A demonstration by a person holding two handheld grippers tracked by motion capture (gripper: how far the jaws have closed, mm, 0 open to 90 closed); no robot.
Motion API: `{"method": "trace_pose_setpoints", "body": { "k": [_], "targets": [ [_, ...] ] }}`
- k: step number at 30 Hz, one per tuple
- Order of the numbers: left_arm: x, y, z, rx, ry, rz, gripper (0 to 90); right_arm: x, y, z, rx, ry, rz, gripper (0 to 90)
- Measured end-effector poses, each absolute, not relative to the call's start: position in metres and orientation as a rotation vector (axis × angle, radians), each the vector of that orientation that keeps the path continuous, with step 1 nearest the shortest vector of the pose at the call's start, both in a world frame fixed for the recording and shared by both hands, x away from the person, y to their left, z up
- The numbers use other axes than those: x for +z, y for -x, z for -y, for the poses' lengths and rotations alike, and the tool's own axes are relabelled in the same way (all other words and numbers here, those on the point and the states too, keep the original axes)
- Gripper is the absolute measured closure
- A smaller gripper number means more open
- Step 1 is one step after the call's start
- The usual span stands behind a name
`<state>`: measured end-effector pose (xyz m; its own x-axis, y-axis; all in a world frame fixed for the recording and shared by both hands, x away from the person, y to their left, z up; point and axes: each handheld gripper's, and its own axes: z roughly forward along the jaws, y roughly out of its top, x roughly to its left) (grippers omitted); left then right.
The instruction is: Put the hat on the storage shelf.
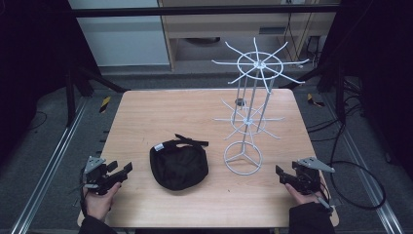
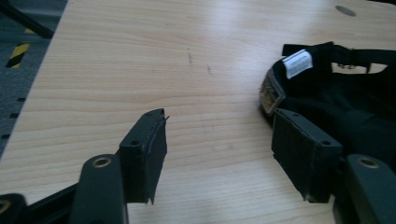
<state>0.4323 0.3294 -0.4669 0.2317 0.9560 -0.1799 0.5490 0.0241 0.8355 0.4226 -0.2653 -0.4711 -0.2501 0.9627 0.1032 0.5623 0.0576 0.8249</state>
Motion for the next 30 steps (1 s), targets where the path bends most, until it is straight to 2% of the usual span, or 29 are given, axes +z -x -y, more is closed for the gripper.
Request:
{"method": "trace_pose_setpoints", "body": {
  "k": [15,18,30],
  "targets": [
    [-0.456,-0.422,-0.304,0.627,-1.674,-1.324,44.7,-0.461,-0.411,0.226,1.167,-1.426,-1.945,41.8],
    [-0.454,-0.422,-0.299,0.659,-1.677,-1.307,45.2,-0.457,-0.410,0.215,1.191,-1.385,-1.963,42.9],
    [-0.454,-0.430,-0.282,0.640,-1.729,-1.294,47.9,-0.441,-0.410,0.168,1.288,-1.273,-2.034,45.2]
  ]
}}
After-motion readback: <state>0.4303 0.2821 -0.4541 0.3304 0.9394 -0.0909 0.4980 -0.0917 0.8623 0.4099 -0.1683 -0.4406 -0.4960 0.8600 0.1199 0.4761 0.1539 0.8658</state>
